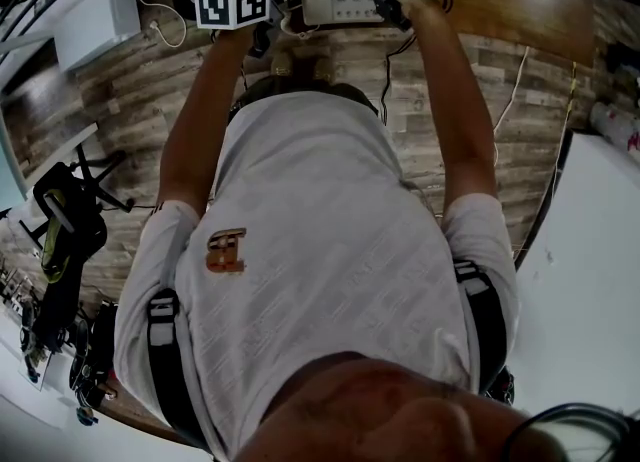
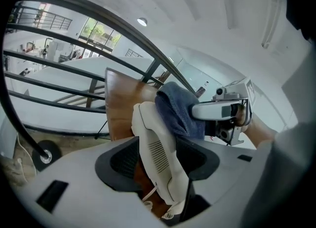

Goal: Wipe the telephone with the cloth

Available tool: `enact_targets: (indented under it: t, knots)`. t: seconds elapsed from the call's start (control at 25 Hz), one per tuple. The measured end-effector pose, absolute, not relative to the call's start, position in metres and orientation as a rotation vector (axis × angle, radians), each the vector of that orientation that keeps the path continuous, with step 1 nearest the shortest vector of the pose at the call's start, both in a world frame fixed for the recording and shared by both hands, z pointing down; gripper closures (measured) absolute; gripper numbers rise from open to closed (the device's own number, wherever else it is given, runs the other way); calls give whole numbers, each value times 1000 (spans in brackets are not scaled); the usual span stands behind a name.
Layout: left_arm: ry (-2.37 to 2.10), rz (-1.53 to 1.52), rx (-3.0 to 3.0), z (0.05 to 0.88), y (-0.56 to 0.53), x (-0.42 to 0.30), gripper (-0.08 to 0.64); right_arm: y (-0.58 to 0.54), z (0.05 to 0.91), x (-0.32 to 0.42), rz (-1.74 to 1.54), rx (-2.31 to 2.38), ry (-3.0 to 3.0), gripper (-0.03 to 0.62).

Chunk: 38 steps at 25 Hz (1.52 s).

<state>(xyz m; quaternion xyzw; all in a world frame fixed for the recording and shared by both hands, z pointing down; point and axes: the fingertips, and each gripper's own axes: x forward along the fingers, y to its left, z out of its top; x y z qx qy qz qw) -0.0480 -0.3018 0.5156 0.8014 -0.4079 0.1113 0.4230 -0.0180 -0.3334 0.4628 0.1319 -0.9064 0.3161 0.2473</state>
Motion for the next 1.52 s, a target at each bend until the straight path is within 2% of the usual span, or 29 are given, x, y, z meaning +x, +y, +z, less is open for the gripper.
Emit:
enact_targets:
  t: [0.32,0.64,0.88,1.08,1.24,1.52]
  knots:
    - [-1002,236,2007,519,-302,-48,324,-353,493,5,886,554,-2400,520]
    - [-1002,232,2012,519,-302,-47,324,-370,517,65,868,805,-2294,520]
    - [-1001,230,2010,517,-301,-49,324,-365,506,95,839,905,-2270,520]
    - [-998,229,2013,518,-301,-48,324,-340,475,79,819,877,-2369,520]
    - [-996,226,2011,518,-301,-48,324,-316,456,47,937,813,-2482,520]
    - [-998,225,2013,517,-299,-49,324,-287,467,9,1085,717,-2505,520]
